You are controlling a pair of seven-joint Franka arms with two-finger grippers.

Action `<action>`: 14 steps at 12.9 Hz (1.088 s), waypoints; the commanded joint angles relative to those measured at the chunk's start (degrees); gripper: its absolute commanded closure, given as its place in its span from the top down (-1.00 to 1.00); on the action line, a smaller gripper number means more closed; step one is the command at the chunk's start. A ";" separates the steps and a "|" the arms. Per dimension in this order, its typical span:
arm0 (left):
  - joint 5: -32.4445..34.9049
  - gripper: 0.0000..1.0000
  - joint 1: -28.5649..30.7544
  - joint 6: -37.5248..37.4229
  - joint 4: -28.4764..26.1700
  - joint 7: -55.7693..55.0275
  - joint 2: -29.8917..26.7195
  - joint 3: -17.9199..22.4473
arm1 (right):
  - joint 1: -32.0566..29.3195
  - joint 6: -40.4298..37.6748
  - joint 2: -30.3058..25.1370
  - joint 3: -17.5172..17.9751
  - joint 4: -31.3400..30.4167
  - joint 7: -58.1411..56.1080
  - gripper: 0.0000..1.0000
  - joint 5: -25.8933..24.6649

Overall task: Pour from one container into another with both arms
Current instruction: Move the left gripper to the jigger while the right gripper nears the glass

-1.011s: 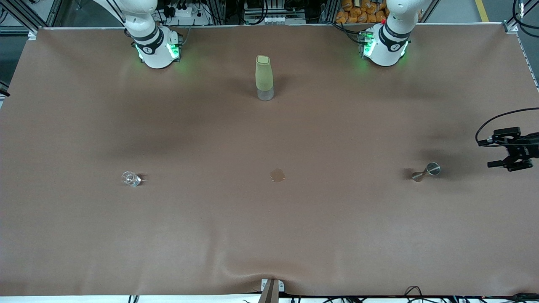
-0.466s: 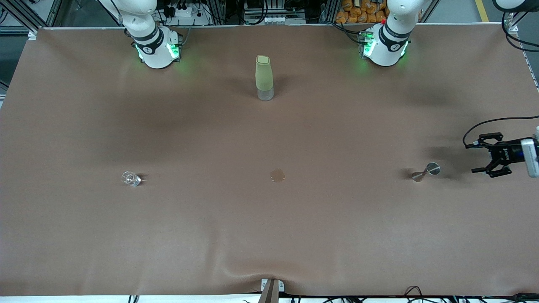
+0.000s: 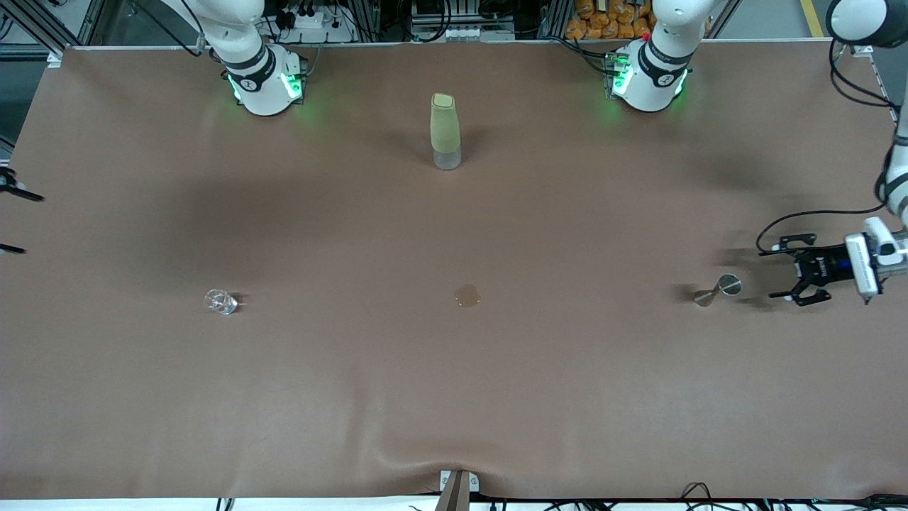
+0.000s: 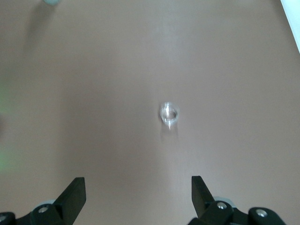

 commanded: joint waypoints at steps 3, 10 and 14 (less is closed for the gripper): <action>-5.93 1.00 0.17 0.02 3.09 13.78 6.70 -0.33 | -0.62 -2.23 10.50 -3.07 -0.72 -13.88 1.00 13.81; -9.01 0.87 -0.19 -1.65 3.37 19.43 8.29 -1.91 | -2.81 -6.02 25.80 -4.84 -0.99 -27.09 1.00 29.30; -9.10 0.75 -0.36 -4.02 3.28 20.75 8.21 -2.79 | -4.66 -5.93 30.64 -4.75 -0.99 -30.95 1.00 34.83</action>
